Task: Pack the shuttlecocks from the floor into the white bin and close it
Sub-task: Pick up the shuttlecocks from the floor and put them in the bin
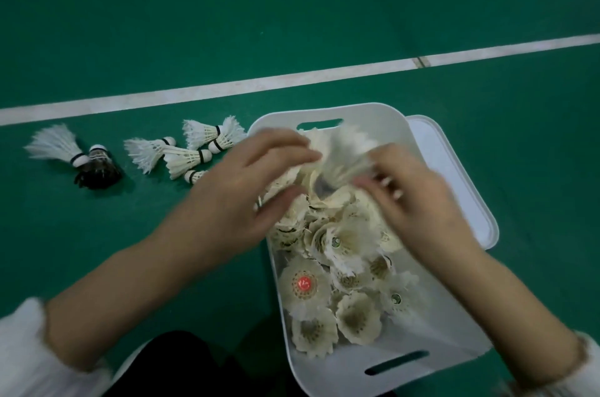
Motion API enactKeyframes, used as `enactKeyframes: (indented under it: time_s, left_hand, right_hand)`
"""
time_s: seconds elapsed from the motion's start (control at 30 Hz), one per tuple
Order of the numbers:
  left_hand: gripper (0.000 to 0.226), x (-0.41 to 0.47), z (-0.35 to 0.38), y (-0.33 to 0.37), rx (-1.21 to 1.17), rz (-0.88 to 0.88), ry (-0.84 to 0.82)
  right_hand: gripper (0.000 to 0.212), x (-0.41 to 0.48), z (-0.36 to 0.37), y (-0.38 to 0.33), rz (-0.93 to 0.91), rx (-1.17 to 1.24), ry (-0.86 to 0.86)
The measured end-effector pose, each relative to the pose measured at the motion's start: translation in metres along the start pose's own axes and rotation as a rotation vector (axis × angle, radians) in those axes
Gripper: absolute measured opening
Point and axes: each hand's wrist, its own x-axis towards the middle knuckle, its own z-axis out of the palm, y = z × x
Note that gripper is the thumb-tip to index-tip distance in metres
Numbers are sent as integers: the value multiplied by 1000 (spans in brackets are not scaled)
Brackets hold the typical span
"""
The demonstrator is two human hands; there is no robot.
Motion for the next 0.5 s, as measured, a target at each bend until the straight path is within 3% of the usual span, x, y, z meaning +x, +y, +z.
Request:
enactKeyframes:
  time_s: [0.1, 0.2, 0.33, 0.43, 0.5]
  left_hand:
    - [27, -9, -13, -30, 51, -176, 18]
    - [20, -28, -11, -87, 143, -387, -106]
    - [27, -51, -6, -148, 257, -621, -164]
    - [39, -58, -5, -176, 245, -774, -77]
    - [49, -58, -1, -191, 234, -844, -20]
  right_hand:
    - [16, -1, -13, 31, 257, -233, 67]
    - [13, -3, 21, 66, 385, -430, -182]
    - [20, 0, 59, 87, 543, -249, -428]
    - [21, 9, 48, 81, 568, -247, -494]
    - [30, 13, 31, 70, 488, -362, -421]
